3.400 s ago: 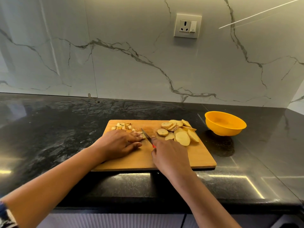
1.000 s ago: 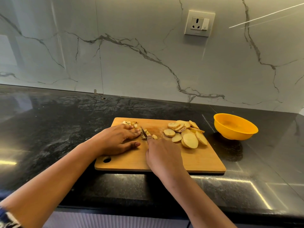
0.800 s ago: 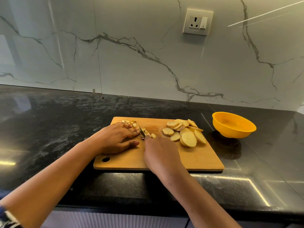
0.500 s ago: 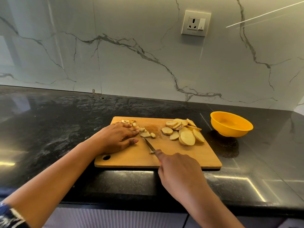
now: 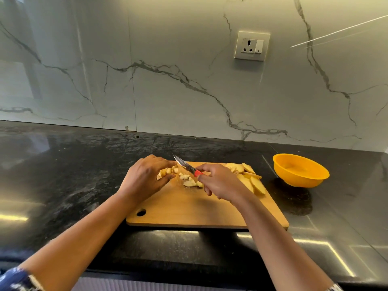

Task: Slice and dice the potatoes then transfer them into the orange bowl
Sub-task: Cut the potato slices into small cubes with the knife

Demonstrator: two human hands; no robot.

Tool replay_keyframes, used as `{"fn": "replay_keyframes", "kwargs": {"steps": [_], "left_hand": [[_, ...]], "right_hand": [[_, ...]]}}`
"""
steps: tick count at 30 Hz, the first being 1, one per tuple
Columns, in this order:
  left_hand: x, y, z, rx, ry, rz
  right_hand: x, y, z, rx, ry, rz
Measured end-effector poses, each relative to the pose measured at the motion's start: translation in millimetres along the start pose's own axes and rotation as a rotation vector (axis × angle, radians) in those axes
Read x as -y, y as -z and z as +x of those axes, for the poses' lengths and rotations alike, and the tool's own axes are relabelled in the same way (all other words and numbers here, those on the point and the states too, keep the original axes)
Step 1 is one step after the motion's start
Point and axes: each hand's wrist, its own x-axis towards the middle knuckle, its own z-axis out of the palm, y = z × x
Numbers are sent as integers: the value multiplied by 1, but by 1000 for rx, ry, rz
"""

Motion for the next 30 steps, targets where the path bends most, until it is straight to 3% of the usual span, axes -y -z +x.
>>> {"fn": "replay_keyframes", "kwargs": {"steps": [3, 8, 15, 30], "left_hand": [[-2, -3, 1, -44, 94, -87], [-2, -11, 13, -26, -83, -64], [-3, -10, 14, -5, -226, -79], [0, -17, 12, -45, -131, -217]], "right_hand": [[-5, -2, -1, 41, -90, 266], [-8, 5, -6, 165, -212, 550], [-8, 6, -7, 221, -270, 577], [-8, 7, -9, 248, -293, 556]]}}
